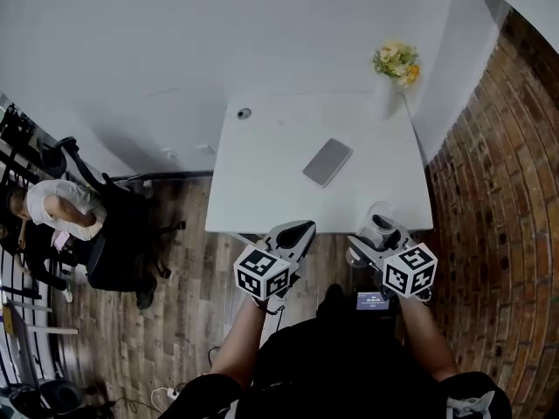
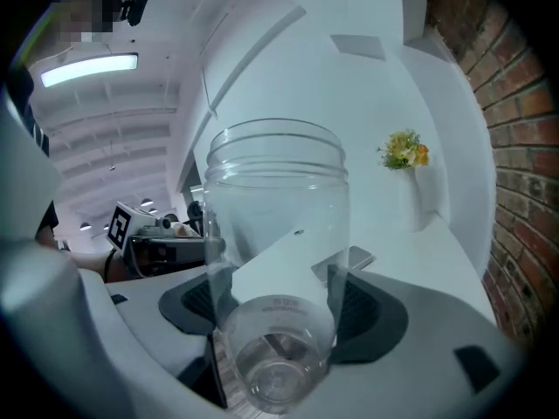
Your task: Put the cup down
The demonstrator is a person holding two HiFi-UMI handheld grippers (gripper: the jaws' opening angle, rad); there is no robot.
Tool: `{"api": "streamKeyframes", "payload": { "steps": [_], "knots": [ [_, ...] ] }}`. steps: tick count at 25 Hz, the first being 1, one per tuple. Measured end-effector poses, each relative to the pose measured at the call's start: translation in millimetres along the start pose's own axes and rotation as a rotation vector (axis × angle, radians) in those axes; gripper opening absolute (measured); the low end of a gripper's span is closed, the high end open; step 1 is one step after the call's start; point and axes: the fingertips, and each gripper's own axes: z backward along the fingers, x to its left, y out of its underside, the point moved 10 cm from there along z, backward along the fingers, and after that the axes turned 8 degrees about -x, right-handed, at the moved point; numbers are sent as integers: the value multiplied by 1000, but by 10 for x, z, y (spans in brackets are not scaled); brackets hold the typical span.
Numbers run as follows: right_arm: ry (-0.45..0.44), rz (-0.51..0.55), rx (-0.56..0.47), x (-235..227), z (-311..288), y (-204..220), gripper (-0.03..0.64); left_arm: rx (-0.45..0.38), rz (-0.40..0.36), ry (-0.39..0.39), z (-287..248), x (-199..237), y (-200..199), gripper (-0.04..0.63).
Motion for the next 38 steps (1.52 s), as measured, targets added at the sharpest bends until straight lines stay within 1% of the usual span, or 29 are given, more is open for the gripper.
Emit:
{"api": "streamKeyframes", "payload": {
  "steps": [6,12,19,26,29,33,38],
  "knots": [
    [-31,-11,6,-371,-364,-187,354,8,13,-52,-314,335,-124,8],
    [-42,-24,1,-499,-592,-255,354,20,20,-59,-453,526,-205,8],
    [-24,-25,-4,-485,-790,-285,354,44,33,-18,-508,668,-207,8],
    [-13,-15,-24,-348,-904,-354,354,37,38,24,-480,745,-262,8],
    [-6,-27,-30,-359,-902,-349,354,35,35,40,-484,730,-261,8],
    [-3,-34,-32,-344,-896,-324,354,42,35,46,-470,750,-243,8],
    [3,-35,-39,-364,-900,-358,354,34,20,55,-495,768,-316,8]
  ]
}}
